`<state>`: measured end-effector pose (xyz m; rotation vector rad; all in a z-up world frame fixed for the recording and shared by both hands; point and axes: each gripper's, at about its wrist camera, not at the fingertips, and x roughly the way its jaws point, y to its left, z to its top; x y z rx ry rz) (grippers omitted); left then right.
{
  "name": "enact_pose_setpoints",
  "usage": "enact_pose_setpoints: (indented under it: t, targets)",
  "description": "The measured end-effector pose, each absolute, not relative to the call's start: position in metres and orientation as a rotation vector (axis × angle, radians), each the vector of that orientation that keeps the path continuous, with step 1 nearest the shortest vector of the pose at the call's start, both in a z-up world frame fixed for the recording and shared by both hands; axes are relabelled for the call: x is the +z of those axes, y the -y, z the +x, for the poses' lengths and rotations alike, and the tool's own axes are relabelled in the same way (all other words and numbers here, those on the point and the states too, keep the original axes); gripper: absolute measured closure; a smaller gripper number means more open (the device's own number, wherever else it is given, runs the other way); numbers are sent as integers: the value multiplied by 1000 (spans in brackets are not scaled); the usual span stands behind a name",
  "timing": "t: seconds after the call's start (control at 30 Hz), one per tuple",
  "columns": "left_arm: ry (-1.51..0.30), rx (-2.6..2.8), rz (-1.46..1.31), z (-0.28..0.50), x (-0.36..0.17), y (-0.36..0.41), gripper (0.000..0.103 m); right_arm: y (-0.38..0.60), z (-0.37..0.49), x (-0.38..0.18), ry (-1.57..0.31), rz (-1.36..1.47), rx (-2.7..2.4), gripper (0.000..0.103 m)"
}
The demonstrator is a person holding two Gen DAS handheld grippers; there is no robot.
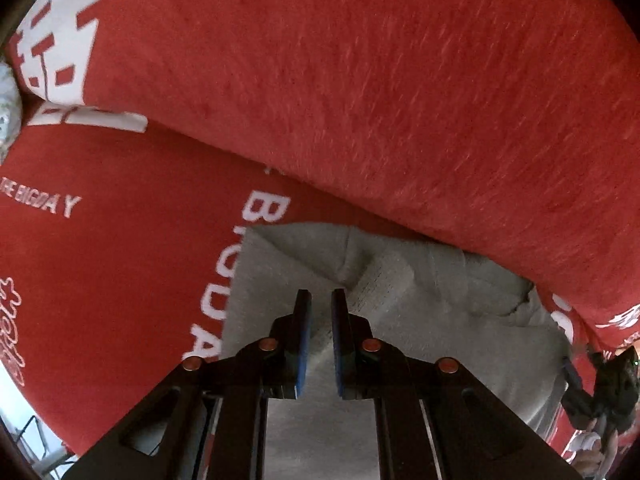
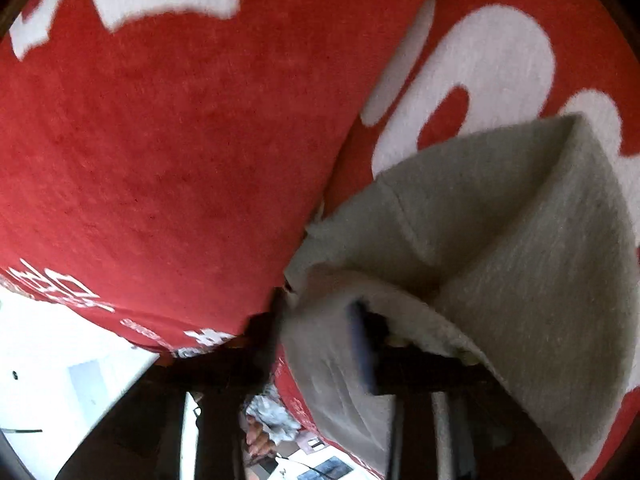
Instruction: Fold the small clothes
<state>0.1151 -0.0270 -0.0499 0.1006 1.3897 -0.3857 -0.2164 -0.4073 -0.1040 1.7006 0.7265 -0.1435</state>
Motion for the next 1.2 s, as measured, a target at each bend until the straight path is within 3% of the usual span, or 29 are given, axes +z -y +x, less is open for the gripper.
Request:
enact_pose_setpoints:
  t: [0.17,0.47,0.63,0.67,0.7,0.73,0.77,0.83,1.03,1.2]
  targets:
    - [-1411,-478,138,101,-46,34,92,415,-224,-86,-698,1655,-146,58]
    - [-1435,-465,277,87,-75,61,92,400,-198,-50,-1068,1102,-267,58]
    - [-1425,-416,281,98,-81,66,92,395,-183,-58,-1149,998,-286,58]
    - [-1421,-415,281,99,-82,68,80,394,-181,-59,-1155,987,-289,58]
    - [-1421,-419,277,100,-82,69,62,393,-179,-63,-1165,984,-287,58]
    - [-1419,-420,275,99,-82,70,17,392,-177,-67,-1180,984,-290,58]
    - [-1384,-402,288,98,-78,71,6,391,-175,-70,-1196,981,-293,59]
    - [-1339,-396,314,94,-72,73,6,390,-174,-78,-1226,965,-286,96]
    - [-1345,-362,363,97,-78,75,6,384,-163,-54,-1172,827,-286,97]
    - [-1389,-257,458,104,-113,66,4,394,-160,-77,-1243,850,-368,92]
